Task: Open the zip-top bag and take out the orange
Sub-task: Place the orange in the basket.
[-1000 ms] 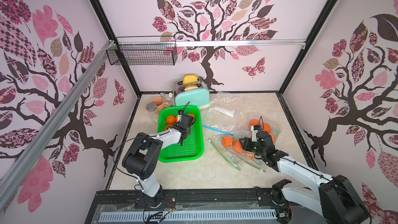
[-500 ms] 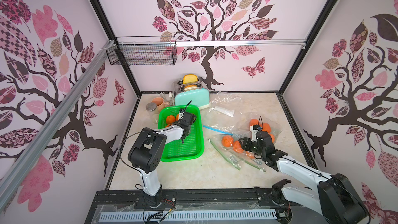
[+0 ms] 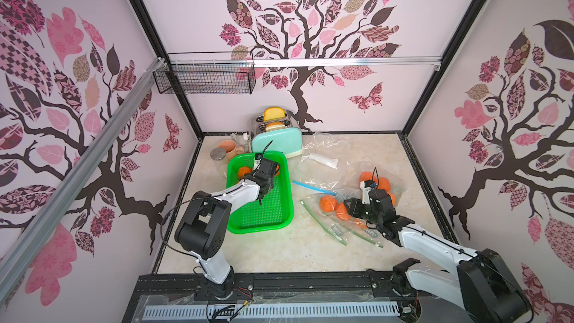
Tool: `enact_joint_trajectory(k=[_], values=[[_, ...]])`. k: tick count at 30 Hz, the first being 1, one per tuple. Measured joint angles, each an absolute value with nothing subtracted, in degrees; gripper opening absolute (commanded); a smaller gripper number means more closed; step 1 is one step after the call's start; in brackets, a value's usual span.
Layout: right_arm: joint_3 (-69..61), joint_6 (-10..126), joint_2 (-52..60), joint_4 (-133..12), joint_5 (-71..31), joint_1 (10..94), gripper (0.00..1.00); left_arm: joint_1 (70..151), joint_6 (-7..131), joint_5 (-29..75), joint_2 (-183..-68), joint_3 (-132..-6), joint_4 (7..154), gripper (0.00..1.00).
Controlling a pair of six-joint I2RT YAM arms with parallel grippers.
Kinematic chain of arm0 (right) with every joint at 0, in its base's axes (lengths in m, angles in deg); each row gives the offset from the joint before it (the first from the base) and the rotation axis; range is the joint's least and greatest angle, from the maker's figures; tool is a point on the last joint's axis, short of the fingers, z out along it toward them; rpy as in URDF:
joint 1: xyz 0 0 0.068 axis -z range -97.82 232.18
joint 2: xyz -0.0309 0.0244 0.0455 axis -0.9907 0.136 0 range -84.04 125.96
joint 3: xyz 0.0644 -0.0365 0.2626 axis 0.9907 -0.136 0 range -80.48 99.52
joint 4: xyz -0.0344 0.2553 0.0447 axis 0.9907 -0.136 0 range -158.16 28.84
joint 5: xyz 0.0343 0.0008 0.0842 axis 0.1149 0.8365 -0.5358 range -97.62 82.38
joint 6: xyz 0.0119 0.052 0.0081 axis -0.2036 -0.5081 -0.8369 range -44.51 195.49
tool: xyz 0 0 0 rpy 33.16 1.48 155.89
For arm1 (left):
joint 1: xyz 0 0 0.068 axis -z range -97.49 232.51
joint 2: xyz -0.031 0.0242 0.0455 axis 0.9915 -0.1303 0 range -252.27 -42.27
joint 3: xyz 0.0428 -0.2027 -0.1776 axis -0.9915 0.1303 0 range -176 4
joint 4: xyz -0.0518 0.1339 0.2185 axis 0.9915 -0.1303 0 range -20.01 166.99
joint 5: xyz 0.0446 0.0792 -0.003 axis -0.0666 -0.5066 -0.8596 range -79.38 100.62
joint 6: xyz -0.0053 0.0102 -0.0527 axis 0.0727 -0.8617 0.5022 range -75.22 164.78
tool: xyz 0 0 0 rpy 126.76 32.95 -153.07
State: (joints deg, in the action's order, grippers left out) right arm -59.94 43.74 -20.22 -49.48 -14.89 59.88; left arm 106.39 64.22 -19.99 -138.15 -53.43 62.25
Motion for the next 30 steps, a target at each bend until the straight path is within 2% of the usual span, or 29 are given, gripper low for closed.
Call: enact_joint_trajectory(k=[2,5,9,13,15,21,24,26,30], values=[[-59.9,43.7,-20.2,-49.5,-14.9,59.9,0.44,106.4,64.2,-19.1,-135.2,-53.4,60.8,0.75],[-59.9,43.7,-20.2,-49.5,-14.9,59.9,0.44,106.5,64.6,-15.5,-129.6,-53.3,58.8,0.66],[-59.9,43.8,-20.2,-49.5,-14.7,59.9,0.44,108.6,66.5,-4.4,-118.7,-48.8,59.6,0.53],[-59.5,43.8,-19.7,-49.9,-14.6,59.9,0.44,116.6,70.1,10.3,-108.7,-38.4,65.5,0.42],[-58.9,43.8,-19.1,-50.1,-14.4,59.9,0.44,124.0,71.9,15.9,-106.6,-33.5,67.7,0.40],[-57.2,44.0,-17.6,-51.9,-13.8,59.9,0.44,142.5,75.4,21.0,-106.9,-25.3,73.1,0.24],[-57.1,44.3,-17.8,-52.6,-13.3,59.9,0.43,144.6,77.0,21.4,-111.7,-24.7,77.5,0.14],[-57.1,44.5,-18.2,-53.3,-13.0,59.9,0.43,144.6,77.8,21.1,-115.9,-24.8,80.7,0.10],[-56.9,44.9,-19.1,-54.7,-12.0,59.9,0.42,144.7,78.4,20.5,-124.0,-26.2,86.2,0.08]])
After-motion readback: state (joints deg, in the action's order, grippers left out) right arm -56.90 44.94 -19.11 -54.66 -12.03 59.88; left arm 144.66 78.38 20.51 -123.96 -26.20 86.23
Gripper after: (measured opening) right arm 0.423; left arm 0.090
